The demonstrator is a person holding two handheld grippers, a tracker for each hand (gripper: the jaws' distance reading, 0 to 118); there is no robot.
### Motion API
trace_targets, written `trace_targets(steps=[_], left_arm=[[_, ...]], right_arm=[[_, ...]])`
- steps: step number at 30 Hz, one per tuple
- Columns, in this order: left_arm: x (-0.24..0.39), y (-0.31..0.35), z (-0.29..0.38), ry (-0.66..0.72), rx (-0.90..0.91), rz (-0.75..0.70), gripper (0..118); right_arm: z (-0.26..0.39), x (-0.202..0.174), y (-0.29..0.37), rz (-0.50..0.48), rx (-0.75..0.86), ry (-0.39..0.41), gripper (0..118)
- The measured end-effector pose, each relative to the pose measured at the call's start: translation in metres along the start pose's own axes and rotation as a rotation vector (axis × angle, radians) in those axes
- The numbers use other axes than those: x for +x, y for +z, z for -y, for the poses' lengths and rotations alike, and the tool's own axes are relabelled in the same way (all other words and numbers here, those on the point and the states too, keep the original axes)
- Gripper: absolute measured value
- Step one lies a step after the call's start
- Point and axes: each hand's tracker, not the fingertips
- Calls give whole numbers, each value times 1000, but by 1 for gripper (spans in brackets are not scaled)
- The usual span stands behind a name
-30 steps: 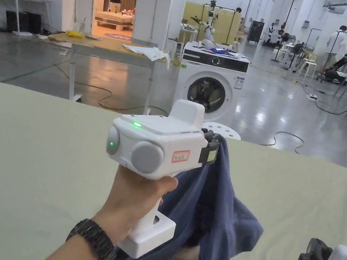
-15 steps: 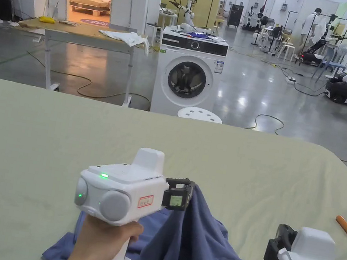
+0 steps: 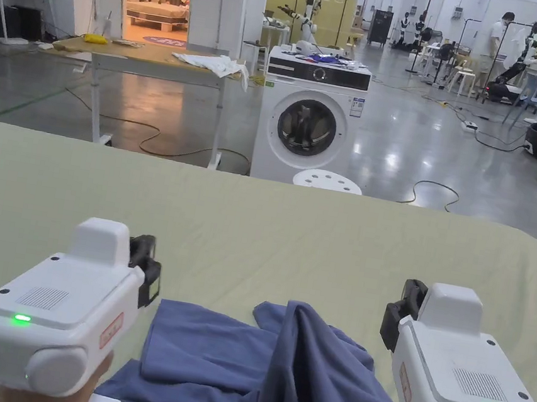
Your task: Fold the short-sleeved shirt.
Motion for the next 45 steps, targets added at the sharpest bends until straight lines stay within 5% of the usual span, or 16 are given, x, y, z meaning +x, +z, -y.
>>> trace_targets(steps=[5,16,18,20,21,32,35,41,45], left_arm=[[-39,14,17,4,-86,-52,0],[-77,-39,84,146,-656,72,0],[-75,-49,95,141,-713,66,23],[-71,-56,101,123,-769,56,73],[-67,-58,107,107,-808,49,79],[-47,-46,106,71,-770,10,57],[-52,-48,103,70,-758,-18,26],[-47,-58,112,-29,-788,-15,23],[-36,-50,111,1,-784,21,7]], right_arm=[[-4,-11,-3,-29,4,8,1],[14,-8,-3,-43,-52,18,1],[18,-3,-1,-34,-65,18,1],[22,3,1,-23,-79,19,1],[24,6,1,-17,-86,22,1],[48,45,10,52,-162,9,1],[52,48,11,57,-170,13,1],[58,47,10,53,-190,13,1],[60,46,10,51,-202,11,1]])
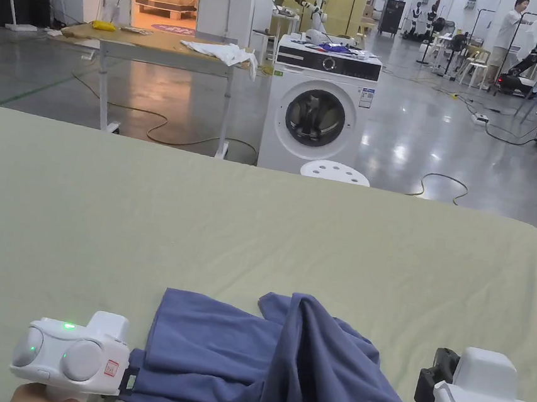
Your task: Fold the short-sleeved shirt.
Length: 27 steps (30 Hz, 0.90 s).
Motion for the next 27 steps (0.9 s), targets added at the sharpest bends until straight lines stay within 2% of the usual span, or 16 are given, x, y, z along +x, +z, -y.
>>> trace_targets(steps=[3,7,10,11,12,13,14,15,17,19,21,23,27], left_arm=[[-1,-3,1,12,-1,10,1],[-9,0,-1,69,-10,74,0],[-19,6,-3,92,14,127,0],[-21,10,-3,91,27,131,0],[-23,16,-4,82,51,138,0],[-24,23,-4,68,80,141,0],[-27,24,-5,70,98,142,0],[-29,27,-6,76,106,149,0],[-33,37,-7,88,136,161,0],[-34,41,-6,71,150,160,0],[-34,44,-5,67,163,162,0],[-31,46,0,69,172,163,0],[-32,41,6,77,181,161,0]], right_arm=[[1,-1,0,-2,-5,3,1],[4,0,-4,-7,-21,18,1],[8,6,-13,-7,-117,31,3],[10,8,-15,-11,-139,24,11],[12,11,-18,-10,-178,27,28],[14,14,-21,-15,-212,18,52],[16,17,-25,-21,-256,18,63],[20,19,-30,-34,-295,15,65],[30,23,-41,-70,-391,8,65],[44,25,-55,-106,-476,-32,66],[58,22,-66,-121,-536,-66,65],[70,16,-74,-175,-582,-71,64],[76,3,-74,-153,-525,-1,58]])
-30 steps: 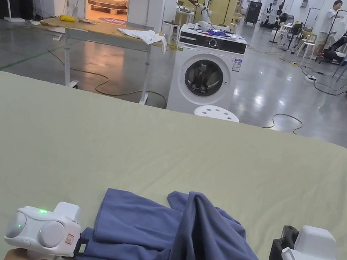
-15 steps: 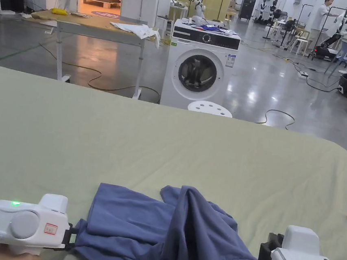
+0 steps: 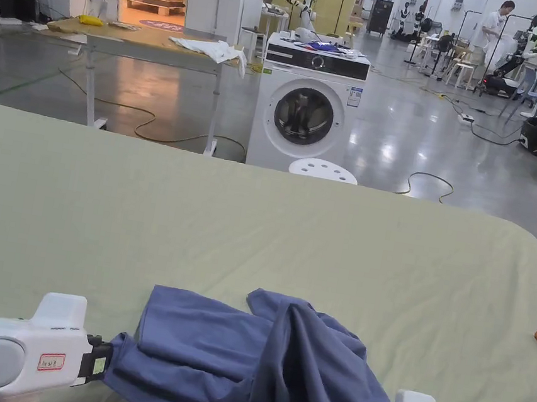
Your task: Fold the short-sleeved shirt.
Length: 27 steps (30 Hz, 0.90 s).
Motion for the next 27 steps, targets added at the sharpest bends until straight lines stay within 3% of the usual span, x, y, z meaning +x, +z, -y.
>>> trace_targets(steps=[1,3,5,15,27], left_arm=[[-1,-1,1,1,2,-2,0],[-3,-2,2,7,15,-5,0],[-5,-1,1,16,44,-7,0],[-1,61,-56,-29,342,-67,0],[-7,132,-204,-82,518,-160,0]], right_arm=[[-2,1,1,-6,3,-2,44],[-6,4,5,-70,42,-32,2],[-11,6,11,-46,44,-44,2],[-78,28,97,41,379,-31,1],[-216,34,166,102,576,7,1]])
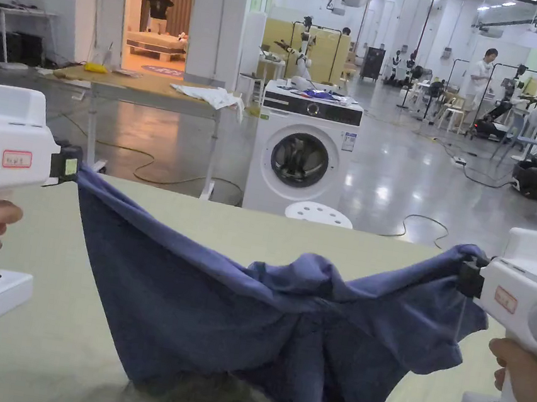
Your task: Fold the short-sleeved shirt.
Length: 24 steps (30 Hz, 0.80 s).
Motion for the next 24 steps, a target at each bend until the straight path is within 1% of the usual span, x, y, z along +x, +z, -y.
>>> trace_targets(steps=[2,6,10,12,24], left_arm=[[-6,-6,-23,-1,25,-22,0],[-22,-17,-61,-7,49,-72,0],[-38,-27,-89,0,57,-92,0],[-43,-32,-103,4,69,-96,0],[-44,-44,-183,-49,168,-131,0]], right_arm=[[-26,-3,-4,21,39,26,1],[-76,-5,-16,42,76,34,1],[-117,-9,-32,53,85,73,2],[-137,-12,-40,41,102,85,2],[-238,-25,-73,74,202,84,2]])
